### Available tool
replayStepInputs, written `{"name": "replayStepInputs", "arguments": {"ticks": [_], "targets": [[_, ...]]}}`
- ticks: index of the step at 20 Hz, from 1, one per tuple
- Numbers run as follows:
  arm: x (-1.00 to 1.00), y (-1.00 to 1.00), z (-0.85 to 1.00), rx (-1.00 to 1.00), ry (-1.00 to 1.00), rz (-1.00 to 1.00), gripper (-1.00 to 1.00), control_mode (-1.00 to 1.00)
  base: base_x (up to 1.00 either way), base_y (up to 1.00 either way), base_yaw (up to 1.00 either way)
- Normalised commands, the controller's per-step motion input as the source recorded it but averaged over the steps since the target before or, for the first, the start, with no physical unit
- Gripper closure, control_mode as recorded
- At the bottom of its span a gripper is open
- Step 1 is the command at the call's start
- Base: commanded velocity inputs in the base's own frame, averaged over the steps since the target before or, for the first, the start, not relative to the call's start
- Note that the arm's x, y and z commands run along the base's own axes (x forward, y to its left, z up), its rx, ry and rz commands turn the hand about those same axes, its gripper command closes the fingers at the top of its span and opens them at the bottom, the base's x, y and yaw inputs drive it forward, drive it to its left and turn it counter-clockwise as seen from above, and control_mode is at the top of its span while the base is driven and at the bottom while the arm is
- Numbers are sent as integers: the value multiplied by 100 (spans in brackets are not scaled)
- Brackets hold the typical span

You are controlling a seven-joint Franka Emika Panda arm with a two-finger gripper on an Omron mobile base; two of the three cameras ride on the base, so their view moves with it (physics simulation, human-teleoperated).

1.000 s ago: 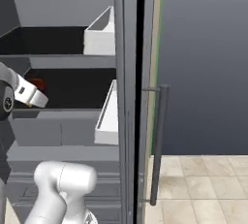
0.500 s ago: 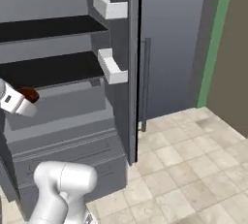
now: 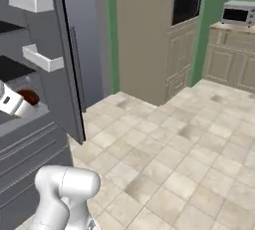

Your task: Place one carrot and one steak in each tupperware on the nearby counter, to pack two identical lunches.

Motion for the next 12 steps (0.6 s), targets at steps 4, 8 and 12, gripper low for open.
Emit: {"name": "replayStepInputs", "arguments": {"ticks": [4, 8, 12], "targets": [[0, 0, 0, 0, 0, 0, 100, 100, -23, -59, -81], [0, 0, 0, 0, 0, 0, 100, 100, 25, -76, -72], [0, 0, 0, 0, 0, 0, 100, 100, 100, -42, -32]]}}
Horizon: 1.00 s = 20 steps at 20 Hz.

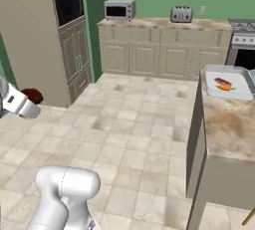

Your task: Place one carrot and one steak in each tupperware on the nearby counter, to pack two identical lunches.

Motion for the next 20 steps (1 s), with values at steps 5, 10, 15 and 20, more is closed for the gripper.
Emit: {"name": "replayStepInputs", "arguments": {"ticks": [5, 10, 15, 20], "targets": [[0, 0, 0, 0, 0, 0, 100, 100, 100, -23, -27], [0, 0, 0, 0, 0, 0, 100, 100, 100, -3, -30], [0, 0, 0, 0, 0, 0, 100, 100, 100, 0, -35], [0, 0, 0, 0, 0, 0, 100, 100, 100, 15, -44]]}}
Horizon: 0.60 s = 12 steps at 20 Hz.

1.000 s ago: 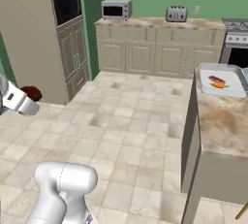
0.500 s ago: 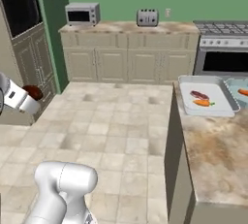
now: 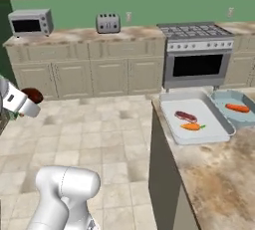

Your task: Place one carrot and one steak in each tupperware on the nearby counter, to pack two identical lunches.

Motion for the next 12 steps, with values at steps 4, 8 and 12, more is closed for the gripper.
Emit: {"name": "replayStepInputs", "arguments": {"ticks": [4, 8, 12], "targets": [[0, 0, 0, 0, 0, 0, 100, 100, 98, 55, -61], [0, 0, 0, 0, 0, 0, 100, 100, 63, 75, -80], [0, 0, 0, 0, 0, 0, 100, 100, 61, 74, -81]]}}
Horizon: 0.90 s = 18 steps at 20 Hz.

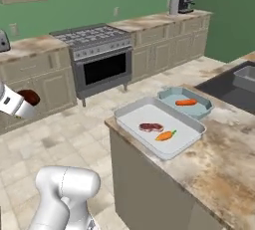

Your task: Place one carrot and one steak in each tupperware on the nearby counter, to pack two identical lunches.

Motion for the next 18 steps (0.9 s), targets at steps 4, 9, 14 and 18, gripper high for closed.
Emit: {"name": "replayStepInputs", "arguments": {"ticks": [4, 9, 14, 18], "targets": [[0, 0, 0, 0, 0, 0, 100, 100, 89, 79, -74], [0, 0, 0, 0, 0, 0, 100, 100, 11, 40, -93], [0, 0, 0, 0, 0, 0, 100, 100, 58, 19, -77], [0, 0, 0, 0, 0, 0, 100, 100, 100, 12, -39]]}}
